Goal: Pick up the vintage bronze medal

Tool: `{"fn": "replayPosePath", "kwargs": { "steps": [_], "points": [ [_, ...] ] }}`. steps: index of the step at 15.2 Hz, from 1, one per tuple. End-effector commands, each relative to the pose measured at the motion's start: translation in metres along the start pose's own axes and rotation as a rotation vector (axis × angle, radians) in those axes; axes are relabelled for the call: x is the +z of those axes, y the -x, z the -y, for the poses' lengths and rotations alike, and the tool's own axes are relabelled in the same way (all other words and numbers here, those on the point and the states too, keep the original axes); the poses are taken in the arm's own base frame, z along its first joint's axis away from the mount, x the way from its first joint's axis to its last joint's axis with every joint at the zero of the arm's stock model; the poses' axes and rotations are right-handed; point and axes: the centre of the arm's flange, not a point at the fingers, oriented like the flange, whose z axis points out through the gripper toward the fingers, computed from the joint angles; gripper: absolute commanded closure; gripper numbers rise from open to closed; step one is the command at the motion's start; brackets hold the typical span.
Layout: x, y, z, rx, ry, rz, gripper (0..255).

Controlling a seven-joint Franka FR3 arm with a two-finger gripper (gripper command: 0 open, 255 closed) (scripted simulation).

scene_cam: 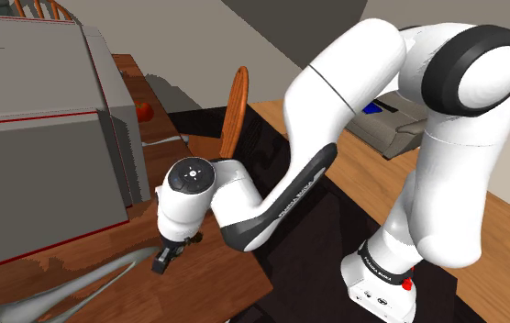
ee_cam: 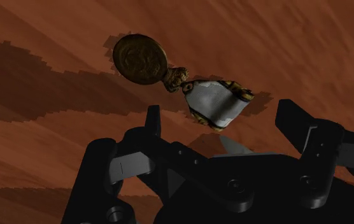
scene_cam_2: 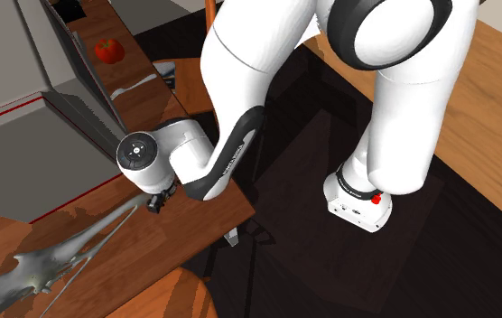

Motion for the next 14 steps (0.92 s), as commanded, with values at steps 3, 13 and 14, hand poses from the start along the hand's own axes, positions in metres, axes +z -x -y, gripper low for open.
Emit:
{"fn": "replayPosePath", "kwargs": {
  "steps": [3,13,14],
  "points": [
    [0.002,0.0,0.0,0.0,0.0,0.0,255],
    [-0.013,-0.003,-0.001,0.0,0.0,0.0,255],
    [-0.019,-0.004,-0.002,0.0,0.0,0.0,255]
  ]
}}
